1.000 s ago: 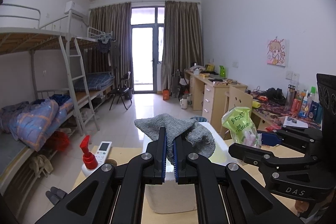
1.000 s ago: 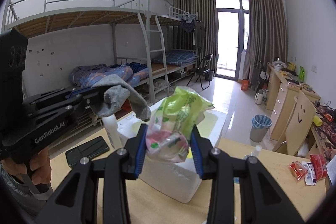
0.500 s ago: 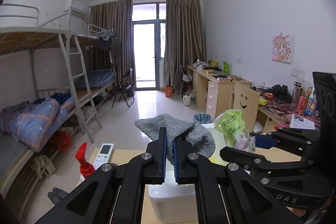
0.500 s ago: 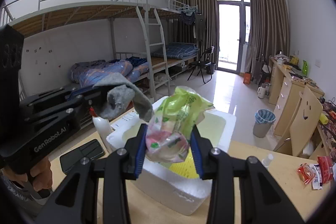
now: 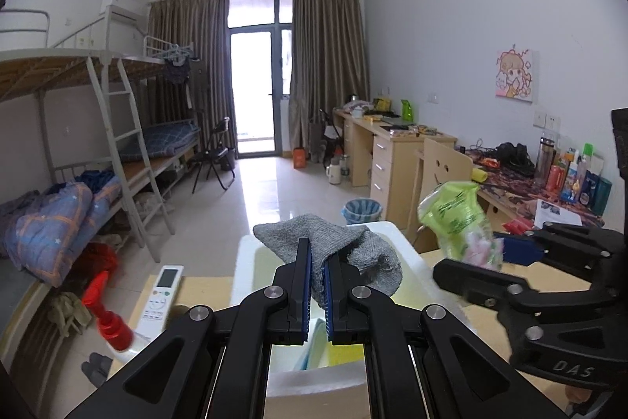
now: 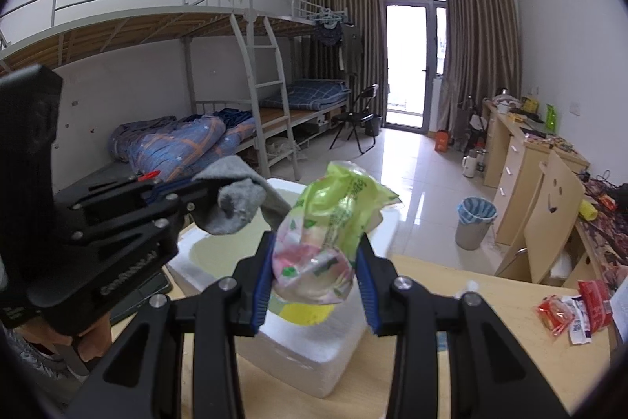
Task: Organize soft objects
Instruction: 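Lower the grey sock into the foam box and open the left gripper, then lower the snack packet into the foam box and open the right gripper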
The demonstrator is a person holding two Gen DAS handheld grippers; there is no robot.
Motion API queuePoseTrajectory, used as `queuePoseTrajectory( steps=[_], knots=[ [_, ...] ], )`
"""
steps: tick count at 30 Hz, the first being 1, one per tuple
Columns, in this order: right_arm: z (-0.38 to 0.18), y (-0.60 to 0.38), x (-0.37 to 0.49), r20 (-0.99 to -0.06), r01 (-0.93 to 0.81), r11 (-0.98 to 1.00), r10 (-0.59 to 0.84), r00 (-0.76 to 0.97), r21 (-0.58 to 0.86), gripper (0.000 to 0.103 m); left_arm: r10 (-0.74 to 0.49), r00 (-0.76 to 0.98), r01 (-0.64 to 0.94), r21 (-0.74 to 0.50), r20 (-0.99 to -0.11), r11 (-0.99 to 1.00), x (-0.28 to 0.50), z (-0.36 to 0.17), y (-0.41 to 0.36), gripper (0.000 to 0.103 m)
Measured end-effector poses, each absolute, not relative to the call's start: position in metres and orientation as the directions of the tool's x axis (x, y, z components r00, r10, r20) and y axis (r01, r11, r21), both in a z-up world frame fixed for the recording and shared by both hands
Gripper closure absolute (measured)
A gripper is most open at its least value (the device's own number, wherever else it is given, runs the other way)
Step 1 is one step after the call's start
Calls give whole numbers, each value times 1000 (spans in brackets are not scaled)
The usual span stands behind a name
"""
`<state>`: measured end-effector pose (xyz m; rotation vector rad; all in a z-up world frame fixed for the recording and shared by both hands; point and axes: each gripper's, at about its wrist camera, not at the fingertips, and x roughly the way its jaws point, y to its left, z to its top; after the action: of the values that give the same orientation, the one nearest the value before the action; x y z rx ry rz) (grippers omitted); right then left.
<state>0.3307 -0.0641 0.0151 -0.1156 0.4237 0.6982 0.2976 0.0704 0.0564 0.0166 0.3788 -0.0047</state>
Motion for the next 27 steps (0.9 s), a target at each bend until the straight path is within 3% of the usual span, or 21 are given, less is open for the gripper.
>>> queuePoseTrajectory(
  steps=[10, 12, 14, 16, 27],
  knots=[
    [20, -81, 327, -412, -602, 798, 556, 722, 22, 60, -21, 919, 27, 10, -394, 1000, 313, 54, 65, 96],
    [21, -83, 326, -408, -593, 805, 549, 729, 23, 60, -16, 913, 25, 16, -408, 1000, 316, 53, 64, 81],
    [21, -86, 326, -404, -590, 807, 548, 732, 25, 60, 23, 913, -15, 22, -407, 1000, 316, 52, 65, 30],
    [21, -86, 325, -402, -587, 809, 546, 735, 24, 60, 52, 926, -48, 19, -375, 999, 312, 54, 68, 10],
    [15, -86, 324, -399, -590, 807, 549, 734, 26, 60, 70, 935, -77, -7, -348, 997, 303, 64, 74, 5]
  ],
)
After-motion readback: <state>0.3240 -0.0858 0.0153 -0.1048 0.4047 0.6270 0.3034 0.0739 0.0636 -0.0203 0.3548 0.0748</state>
